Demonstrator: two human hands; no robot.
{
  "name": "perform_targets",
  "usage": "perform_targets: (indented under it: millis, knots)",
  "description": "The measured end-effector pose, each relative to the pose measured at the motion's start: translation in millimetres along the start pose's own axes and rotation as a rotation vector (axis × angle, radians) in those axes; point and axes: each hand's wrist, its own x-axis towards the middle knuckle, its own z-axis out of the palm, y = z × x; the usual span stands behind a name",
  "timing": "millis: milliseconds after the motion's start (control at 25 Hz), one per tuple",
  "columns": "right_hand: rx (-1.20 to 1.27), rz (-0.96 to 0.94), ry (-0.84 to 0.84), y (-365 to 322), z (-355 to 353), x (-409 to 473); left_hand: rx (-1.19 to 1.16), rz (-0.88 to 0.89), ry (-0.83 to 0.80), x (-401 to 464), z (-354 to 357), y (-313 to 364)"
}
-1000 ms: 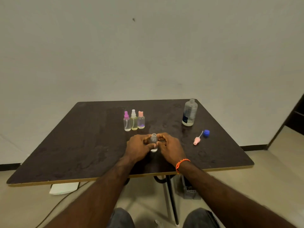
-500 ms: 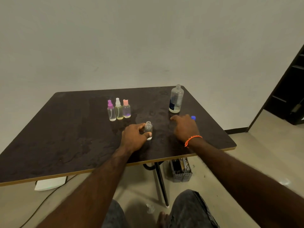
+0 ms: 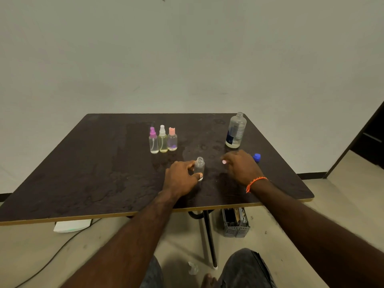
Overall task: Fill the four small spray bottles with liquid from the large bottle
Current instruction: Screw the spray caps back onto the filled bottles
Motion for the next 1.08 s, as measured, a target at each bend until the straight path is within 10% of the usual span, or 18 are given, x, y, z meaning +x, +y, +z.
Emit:
perform_targets:
  millis: [400,1080]
  knots:
    - [0.749,0.048,0.423,-81,-53,5,0.006,-0.023,-0.031,1,3,-6]
    - [0.701,0.134,0.136,-75,-4,0,0.061,-0.026,-0.04,6,13,-19]
